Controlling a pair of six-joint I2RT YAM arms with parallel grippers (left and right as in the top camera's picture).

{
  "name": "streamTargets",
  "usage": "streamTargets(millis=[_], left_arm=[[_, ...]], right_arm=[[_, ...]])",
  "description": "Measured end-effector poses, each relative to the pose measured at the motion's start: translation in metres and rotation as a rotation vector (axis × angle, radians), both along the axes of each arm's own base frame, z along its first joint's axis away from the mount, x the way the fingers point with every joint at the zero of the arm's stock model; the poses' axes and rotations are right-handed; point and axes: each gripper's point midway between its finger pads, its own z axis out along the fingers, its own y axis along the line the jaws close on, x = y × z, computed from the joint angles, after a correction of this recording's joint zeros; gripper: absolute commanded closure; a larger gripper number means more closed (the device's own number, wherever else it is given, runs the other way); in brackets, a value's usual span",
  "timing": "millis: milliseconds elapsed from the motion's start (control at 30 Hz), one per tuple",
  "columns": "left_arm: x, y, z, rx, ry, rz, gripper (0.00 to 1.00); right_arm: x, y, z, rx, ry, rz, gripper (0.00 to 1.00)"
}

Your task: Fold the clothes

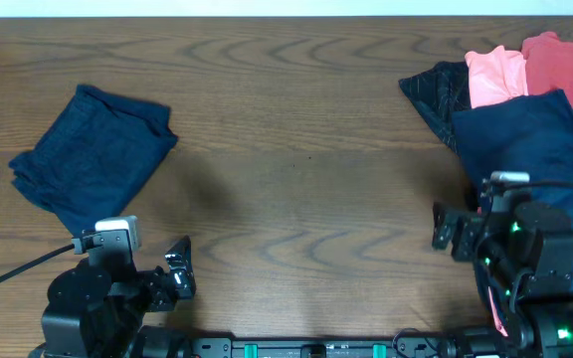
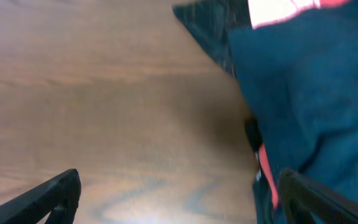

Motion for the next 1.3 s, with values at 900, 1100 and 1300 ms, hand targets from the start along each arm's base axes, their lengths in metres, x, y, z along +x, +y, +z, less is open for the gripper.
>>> streamTargets(millis=[900,1100,1300], left_arm=[[-0.002,0.0,-0.003,0.003,0.014,0.0,0.02],[-0.002,0.0,-0.003,0.003,0.013,0.0,0.02],[-0.002,0.0,-0.003,0.003,0.016,0.0,0.02]], right_arm=[[-0.045,-0.007,-0.04,-0.033,0.229,-0.014,0.01],[-0.041,-0.007,-0.028,-0.024,0.076,-0.015,0.01],[-0.025,-0.006,-0.026,-0.016,-0.182,-0.008,0.01]])
